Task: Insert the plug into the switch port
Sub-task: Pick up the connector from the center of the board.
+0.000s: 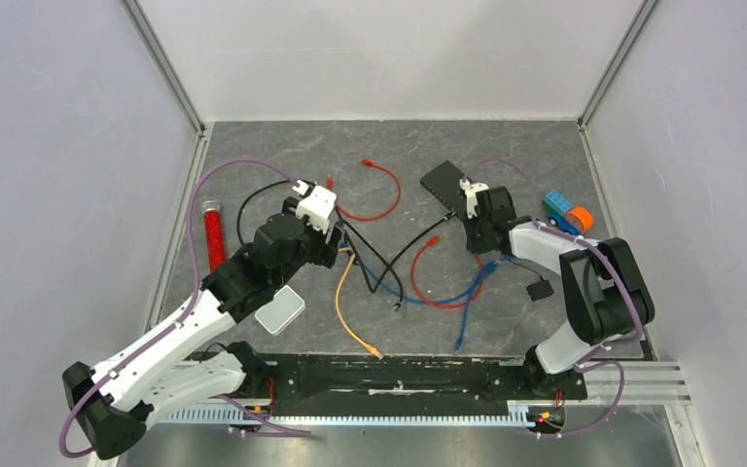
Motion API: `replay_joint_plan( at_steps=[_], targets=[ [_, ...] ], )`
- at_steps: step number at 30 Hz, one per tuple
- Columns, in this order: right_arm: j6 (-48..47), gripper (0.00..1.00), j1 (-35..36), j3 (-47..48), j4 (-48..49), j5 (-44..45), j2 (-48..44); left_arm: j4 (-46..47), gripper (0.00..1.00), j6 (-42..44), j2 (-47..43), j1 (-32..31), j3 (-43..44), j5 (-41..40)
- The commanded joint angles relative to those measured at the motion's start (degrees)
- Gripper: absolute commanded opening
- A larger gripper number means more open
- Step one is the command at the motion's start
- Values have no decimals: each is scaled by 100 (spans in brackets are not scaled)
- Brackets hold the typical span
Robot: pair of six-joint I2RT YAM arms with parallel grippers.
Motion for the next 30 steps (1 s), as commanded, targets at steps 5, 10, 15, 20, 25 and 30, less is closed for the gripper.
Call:
replay_joint_plan(
  at_steps=[5,10,15,20,25,30],
  targets=[
    [952,0,29,881,-440,840,103,303,79,166,-53,-2,167,-231],
    [1465,0,29,1629,-874,1119,-62,378,78,75,67,2,297,-231],
    [1335,0,37,2128,-644,1375,-360,324,78,69,115,-2,295,-211],
    [871,0,64,2079,-63,1842,-851,329,78,99,83,2,244,-228],
    [110,0,162,1990,480,2330,-1437,320,78,138,53,-2,207,-230],
    [-826,0,207,1696,1178,2384,-2141,309,77,151,-6,0,165,-246]
  ],
)
